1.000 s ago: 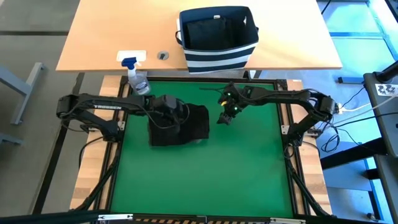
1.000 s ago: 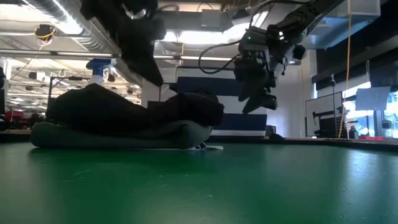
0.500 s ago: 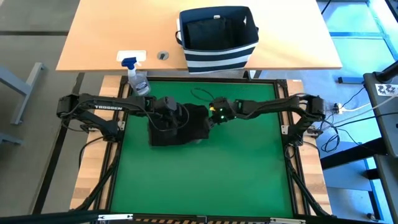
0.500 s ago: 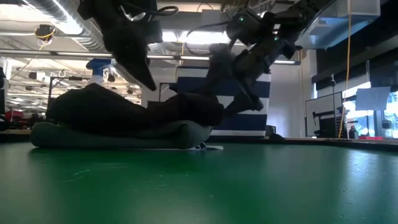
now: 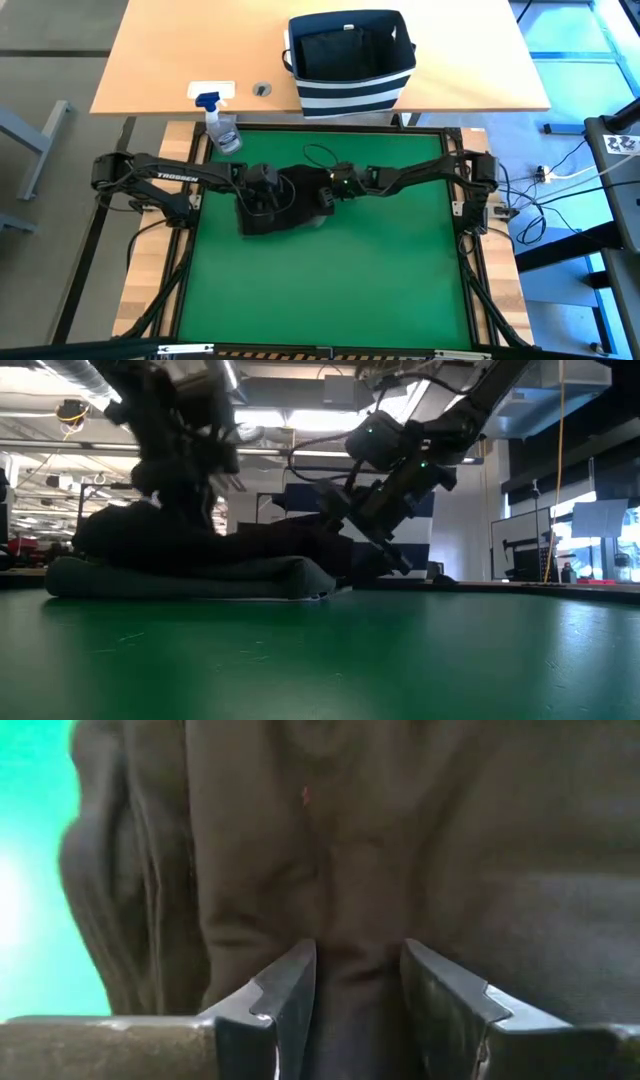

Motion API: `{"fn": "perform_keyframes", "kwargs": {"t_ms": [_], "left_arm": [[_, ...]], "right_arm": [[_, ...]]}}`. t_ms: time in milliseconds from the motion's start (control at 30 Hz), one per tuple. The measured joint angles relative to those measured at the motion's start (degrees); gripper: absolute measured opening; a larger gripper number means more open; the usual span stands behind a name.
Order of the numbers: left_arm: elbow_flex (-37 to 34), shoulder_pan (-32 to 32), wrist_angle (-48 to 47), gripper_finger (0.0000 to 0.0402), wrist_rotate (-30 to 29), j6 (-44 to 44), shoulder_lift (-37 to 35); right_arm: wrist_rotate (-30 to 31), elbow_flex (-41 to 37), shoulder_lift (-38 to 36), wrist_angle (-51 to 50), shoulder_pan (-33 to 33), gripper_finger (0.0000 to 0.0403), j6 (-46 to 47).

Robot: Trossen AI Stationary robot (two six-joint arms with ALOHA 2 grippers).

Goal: Fold Laundry from Bin
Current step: Put the stacked clothes into the laundry organizer

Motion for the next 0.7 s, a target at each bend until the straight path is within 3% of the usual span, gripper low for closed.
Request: {"fn": "perform_keyframes", "kwargs": {"t_ms": [300, 700], "left_arm": [[-15.6, 1.4, 21.3, 0.0145, 2.1, 0.2, -0.5], [-18.4, 2.1, 27.5, 0.0145, 3.5, 1.8, -0.3]], "right_arm": [[-2.8, 0.1, 5.6, 6.3, -0.1, 0.0369, 1.8], [-7.4, 0.1, 10.8, 16.3, -0.6, 0.0368, 3.6]]}}
